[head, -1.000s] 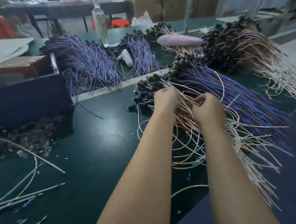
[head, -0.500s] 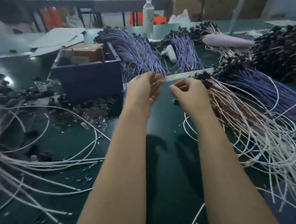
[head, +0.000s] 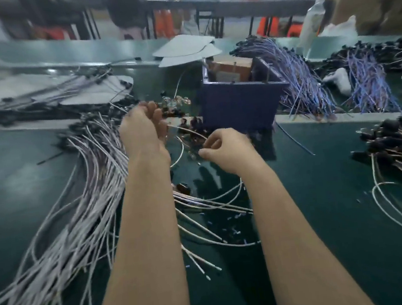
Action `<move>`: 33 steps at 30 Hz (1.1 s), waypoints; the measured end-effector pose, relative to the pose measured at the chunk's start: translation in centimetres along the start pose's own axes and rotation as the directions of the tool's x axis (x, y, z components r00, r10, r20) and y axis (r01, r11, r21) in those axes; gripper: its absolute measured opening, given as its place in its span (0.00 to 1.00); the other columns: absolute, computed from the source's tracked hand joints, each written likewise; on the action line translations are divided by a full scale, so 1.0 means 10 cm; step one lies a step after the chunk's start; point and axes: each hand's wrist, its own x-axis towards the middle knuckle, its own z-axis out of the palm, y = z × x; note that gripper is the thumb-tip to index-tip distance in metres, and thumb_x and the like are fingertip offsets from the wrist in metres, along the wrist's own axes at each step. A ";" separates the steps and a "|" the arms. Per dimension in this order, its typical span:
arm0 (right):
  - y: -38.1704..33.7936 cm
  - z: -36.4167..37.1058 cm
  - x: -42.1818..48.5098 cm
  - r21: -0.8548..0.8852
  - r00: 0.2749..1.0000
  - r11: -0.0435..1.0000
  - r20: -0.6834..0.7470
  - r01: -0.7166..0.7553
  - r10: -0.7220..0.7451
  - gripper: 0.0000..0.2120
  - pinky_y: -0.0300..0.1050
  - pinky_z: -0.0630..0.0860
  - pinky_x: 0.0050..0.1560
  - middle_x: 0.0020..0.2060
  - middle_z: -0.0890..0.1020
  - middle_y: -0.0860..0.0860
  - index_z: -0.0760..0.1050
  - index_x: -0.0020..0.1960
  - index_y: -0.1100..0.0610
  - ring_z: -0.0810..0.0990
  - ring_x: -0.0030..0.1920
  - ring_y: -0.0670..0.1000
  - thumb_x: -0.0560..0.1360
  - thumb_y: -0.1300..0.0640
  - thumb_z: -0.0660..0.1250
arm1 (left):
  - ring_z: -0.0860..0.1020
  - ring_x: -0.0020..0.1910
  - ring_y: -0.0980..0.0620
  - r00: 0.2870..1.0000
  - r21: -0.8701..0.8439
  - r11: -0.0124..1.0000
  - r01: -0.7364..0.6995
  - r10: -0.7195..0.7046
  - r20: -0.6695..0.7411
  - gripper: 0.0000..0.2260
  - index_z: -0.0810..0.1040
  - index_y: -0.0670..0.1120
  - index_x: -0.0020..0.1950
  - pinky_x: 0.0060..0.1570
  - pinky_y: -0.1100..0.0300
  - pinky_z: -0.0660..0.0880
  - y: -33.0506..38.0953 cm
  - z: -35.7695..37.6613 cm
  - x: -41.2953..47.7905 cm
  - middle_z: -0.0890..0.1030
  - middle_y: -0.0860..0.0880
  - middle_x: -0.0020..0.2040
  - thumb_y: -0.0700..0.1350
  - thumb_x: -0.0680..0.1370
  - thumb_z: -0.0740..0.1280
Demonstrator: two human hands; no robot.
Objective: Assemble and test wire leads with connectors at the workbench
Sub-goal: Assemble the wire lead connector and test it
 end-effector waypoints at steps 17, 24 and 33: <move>-0.01 0.20 0.26 -0.165 0.974 0.976 -0.200 -0.142 0.108 0.07 0.48 0.73 0.48 0.54 0.79 0.56 0.77 0.53 0.57 0.77 0.53 0.57 0.76 0.58 0.63 | 0.73 0.37 0.57 0.964 -0.064 0.998 0.018 -0.034 -0.265 0.06 0.71 0.44 0.53 0.35 0.65 0.71 -0.06 -0.15 0.20 0.72 0.50 0.40 0.38 0.78 0.57; -0.08 -0.24 0.08 0.482 0.971 0.865 -0.239 0.142 -0.027 0.05 0.35 0.71 0.32 0.35 0.82 0.47 0.74 0.42 0.53 0.75 0.29 0.41 0.76 0.59 0.66 | 0.74 0.37 0.55 0.972 -0.108 0.980 0.168 -0.183 -0.147 0.07 0.69 0.43 0.42 0.35 0.66 0.74 -0.18 0.01 0.12 0.71 0.47 0.42 0.38 0.79 0.59; 0.28 -0.82 -0.17 0.336 0.996 0.941 0.071 0.033 -0.061 0.09 0.36 0.66 0.29 0.27 0.77 0.47 0.75 0.38 0.54 0.69 0.26 0.45 0.74 0.64 0.64 | 0.68 0.19 0.60 0.916 -0.126 0.928 0.351 -0.312 0.252 0.11 0.69 0.40 0.49 0.19 0.71 0.66 -0.35 0.32 -0.02 0.79 0.47 0.33 0.47 0.84 0.54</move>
